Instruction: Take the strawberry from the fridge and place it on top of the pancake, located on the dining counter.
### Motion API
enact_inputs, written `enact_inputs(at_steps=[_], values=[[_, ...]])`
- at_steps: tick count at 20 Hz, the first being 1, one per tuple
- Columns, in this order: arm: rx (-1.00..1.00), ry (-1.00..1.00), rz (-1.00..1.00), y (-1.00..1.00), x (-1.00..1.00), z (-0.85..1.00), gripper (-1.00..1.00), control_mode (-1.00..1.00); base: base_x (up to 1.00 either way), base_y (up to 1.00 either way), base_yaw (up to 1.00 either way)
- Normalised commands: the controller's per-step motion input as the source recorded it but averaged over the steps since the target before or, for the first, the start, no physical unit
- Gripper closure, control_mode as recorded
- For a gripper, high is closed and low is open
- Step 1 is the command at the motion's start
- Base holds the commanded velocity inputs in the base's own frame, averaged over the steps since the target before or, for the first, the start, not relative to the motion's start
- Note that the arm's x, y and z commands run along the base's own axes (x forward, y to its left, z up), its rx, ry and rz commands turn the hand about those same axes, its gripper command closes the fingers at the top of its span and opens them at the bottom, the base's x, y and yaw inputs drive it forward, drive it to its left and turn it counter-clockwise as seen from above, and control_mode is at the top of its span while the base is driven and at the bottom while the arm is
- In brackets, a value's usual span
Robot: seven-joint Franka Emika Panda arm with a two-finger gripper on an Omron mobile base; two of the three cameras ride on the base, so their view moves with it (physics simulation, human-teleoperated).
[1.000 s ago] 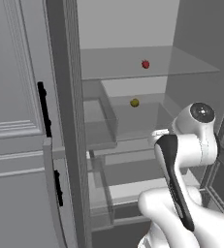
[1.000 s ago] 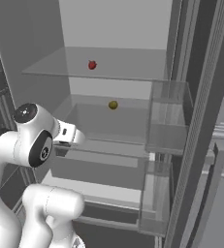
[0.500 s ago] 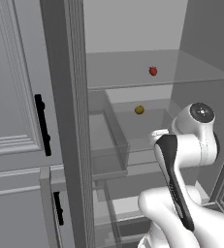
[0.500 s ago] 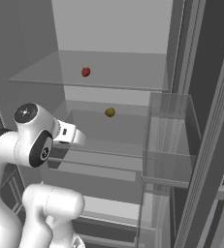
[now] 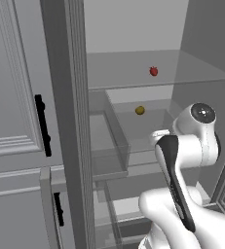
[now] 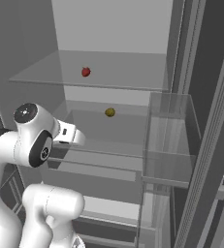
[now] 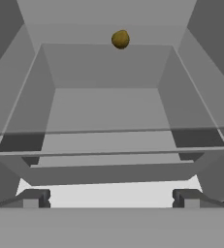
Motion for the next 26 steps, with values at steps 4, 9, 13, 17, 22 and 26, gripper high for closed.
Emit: enact_inputs(at_steps=[4,9,13,17,22,26], values=[[0.00,0.00,0.00,0.00,0.00,0.00,-1.00,1.00,0.08,0.00,0.00],[0.00,0.00,0.00,0.00,0.00,0.00,-1.00,1.00,0.06,0.00,0.00],[0.00,-0.13,0.00,0.00,0.00,0.24,-1.00,-1.00,0.00,0.00,0.00],[0.00,-0.15,0.00,0.00,0.00,0.51,-1.00,-1.00,0.00,0.00,0.00],[0.00,-0.08,0.00,0.00,0.00,0.69,-1.00,-1.00,0.00,0.00,0.00],[0.00,-0.07,0.00,0.00,-0.05,0.81,-1.00,-1.00,0.00,0.00,0.00]])
